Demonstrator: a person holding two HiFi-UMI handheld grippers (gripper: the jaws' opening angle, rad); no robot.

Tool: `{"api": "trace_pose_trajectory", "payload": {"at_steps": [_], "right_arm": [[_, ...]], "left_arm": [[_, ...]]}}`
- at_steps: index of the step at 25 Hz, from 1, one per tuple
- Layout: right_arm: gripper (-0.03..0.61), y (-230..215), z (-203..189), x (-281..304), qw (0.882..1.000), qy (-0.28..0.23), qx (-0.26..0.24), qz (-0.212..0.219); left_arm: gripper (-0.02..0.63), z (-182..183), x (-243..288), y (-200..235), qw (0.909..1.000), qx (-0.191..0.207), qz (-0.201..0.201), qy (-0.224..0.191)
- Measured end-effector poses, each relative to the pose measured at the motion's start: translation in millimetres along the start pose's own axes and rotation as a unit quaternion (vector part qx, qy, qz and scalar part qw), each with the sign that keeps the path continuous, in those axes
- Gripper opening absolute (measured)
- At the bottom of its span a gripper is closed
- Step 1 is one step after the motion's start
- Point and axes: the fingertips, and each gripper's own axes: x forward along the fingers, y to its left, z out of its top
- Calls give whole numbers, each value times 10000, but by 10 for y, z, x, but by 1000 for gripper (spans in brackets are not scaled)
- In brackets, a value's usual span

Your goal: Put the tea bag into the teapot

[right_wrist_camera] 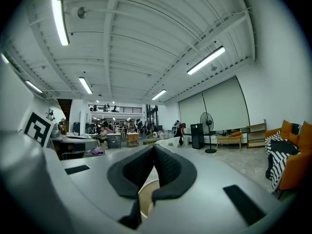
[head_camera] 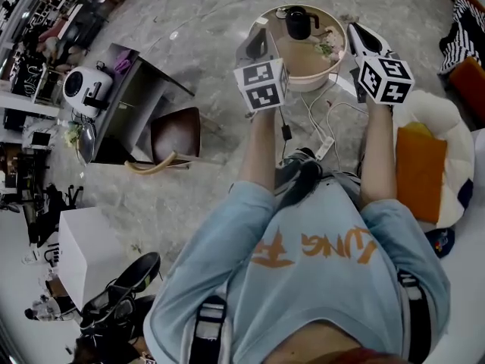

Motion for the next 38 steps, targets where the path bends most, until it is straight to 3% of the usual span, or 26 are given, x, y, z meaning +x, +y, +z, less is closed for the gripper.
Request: {"api": "trace_pose_trajectory", "payload": {"at_steps": [9, 12, 16, 23, 32, 38], "right_arm": [[14, -172, -20, -2, 9998, 190, -10, -111], [14, -215, 105, 60, 10000, 46, -61, -31], [14, -232, 79, 301, 9999, 28, -124, 37], [14, -140, -132, 1087, 9989, 264, -295, 268], [14, -437, -545, 2315, 9994, 319, 41, 151], [14, -645, -1050, 3323, 9953, 908, 313, 125]], "left_arm": [[20, 25, 268, -199, 9994, -139, -317, -34], [20, -39, 392, -237, 9991, -169, -382, 5], [20, -104, 543, -20, 9995, -192, -250, -10], [20, -287, 1076, 458, 9980, -623, -60, 100], [20, -661, 2185, 850, 9960, -638, -210, 592], [20, -1004, 3067, 1222, 9901, -737, -522, 1071]]}}
